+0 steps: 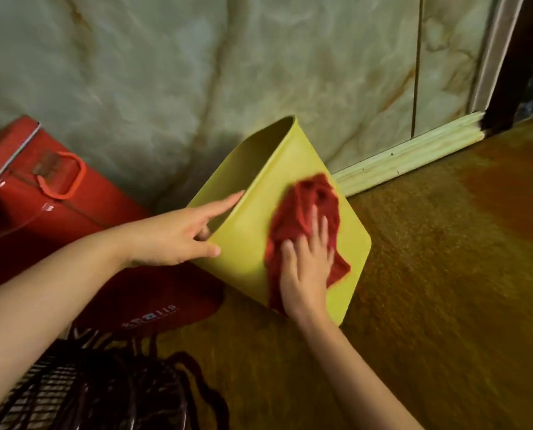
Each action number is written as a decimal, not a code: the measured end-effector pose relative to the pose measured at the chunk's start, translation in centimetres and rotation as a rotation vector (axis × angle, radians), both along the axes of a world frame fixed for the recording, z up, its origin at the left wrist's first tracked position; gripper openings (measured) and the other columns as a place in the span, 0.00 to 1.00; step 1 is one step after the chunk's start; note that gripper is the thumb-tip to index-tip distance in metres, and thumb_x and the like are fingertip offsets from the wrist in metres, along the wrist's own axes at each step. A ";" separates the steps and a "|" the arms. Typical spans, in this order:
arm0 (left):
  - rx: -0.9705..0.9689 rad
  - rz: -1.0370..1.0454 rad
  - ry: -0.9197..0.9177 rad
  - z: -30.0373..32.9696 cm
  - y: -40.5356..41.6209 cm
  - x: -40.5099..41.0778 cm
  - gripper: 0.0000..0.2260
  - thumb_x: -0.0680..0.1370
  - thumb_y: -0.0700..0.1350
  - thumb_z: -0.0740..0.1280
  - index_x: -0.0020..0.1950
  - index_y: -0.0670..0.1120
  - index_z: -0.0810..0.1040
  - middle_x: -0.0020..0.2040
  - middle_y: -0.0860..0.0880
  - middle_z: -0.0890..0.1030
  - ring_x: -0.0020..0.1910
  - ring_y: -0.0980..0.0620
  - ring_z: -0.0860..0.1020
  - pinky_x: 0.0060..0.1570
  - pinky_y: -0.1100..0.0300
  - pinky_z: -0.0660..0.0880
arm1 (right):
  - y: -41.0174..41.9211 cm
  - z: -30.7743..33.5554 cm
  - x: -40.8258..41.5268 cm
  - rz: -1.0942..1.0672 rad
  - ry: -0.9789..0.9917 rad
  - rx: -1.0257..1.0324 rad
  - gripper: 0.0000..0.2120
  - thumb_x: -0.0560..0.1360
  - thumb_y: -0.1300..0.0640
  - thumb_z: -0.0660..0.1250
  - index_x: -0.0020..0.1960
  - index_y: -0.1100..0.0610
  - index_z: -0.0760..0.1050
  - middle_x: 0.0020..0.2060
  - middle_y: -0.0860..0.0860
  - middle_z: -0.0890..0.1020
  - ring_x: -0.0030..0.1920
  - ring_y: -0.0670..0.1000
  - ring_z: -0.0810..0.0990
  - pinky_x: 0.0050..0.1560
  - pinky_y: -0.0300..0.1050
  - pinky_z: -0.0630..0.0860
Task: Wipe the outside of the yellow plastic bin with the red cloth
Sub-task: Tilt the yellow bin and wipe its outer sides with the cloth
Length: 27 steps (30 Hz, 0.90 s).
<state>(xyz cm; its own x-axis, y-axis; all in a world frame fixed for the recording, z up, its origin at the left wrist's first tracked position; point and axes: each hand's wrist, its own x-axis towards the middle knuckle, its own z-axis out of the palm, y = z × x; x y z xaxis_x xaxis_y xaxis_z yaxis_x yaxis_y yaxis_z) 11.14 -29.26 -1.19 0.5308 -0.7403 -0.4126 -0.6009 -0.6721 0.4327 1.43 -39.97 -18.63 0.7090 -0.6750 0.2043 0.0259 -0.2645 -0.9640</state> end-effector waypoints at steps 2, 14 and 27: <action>-0.044 0.029 0.033 -0.1 0.1 0.0 0.39 0.73 0.39 0.66 0.57 0.81 0.50 0.23 0.54 0.65 0.24 0.56 0.60 0.22 0.64 0.59 | -1.4 2.6 2.5 0.049 -0.045 -0.137 0.21 0.76 0.42 0.45 0.68 0.34 0.56 0.75 0.38 0.48 0.75 0.44 0.41 0.70 0.60 0.42; -0.057 0.023 0.040 0.0 0.0 -0.5 0.39 0.72 0.38 0.65 0.62 0.77 0.50 0.29 0.48 0.68 0.28 0.49 0.62 0.27 0.57 0.62 | 0.3 2.1 0.1 0.140 -0.065 -0.223 0.21 0.77 0.41 0.44 0.70 0.33 0.48 0.74 0.36 0.46 0.75 0.42 0.39 0.73 0.59 0.42; 0.007 -0.045 -0.072 -0.2 -0.3 -0.1 0.41 0.72 0.39 0.65 0.62 0.76 0.45 0.23 0.56 0.66 0.23 0.59 0.61 0.23 0.65 0.61 | -2.4 2.3 1.5 0.099 -0.022 -0.072 0.20 0.78 0.50 0.51 0.69 0.43 0.63 0.75 0.40 0.54 0.76 0.46 0.44 0.73 0.62 0.43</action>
